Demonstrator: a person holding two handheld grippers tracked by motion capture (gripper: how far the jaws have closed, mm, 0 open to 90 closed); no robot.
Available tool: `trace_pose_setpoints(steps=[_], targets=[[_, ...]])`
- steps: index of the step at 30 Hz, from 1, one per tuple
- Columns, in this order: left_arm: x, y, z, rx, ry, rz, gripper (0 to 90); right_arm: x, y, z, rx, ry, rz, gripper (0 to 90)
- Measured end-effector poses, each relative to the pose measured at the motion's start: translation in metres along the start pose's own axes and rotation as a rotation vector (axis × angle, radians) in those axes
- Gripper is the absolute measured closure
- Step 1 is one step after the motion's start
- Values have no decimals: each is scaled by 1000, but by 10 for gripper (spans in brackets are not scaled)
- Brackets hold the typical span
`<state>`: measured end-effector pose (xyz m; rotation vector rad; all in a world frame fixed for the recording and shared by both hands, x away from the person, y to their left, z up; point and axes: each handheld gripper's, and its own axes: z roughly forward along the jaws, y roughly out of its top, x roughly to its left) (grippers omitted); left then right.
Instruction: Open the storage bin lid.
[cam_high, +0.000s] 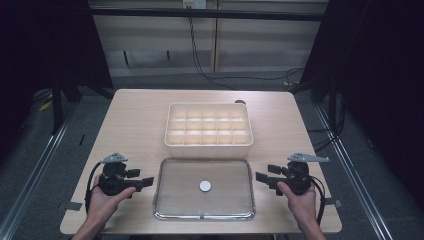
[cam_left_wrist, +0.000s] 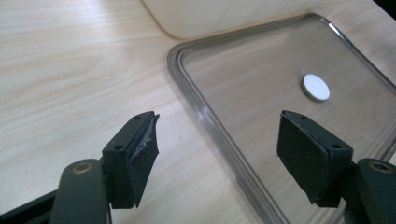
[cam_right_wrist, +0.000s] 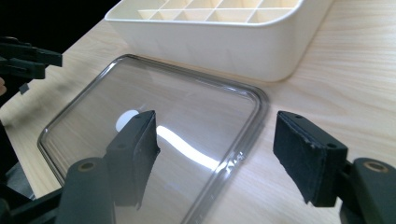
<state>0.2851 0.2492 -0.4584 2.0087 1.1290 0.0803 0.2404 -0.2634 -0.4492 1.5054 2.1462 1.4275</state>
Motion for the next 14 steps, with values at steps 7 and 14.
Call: trace_pose_setpoints(steps=[7,14], targets=[[5,-17,-19,-27,40,-6,284,-11,-13,-23,-59,-37,41,299],[13,-37,-33,-99,77,-22,294,-30,-24,-34,-80,-112,58,288]])
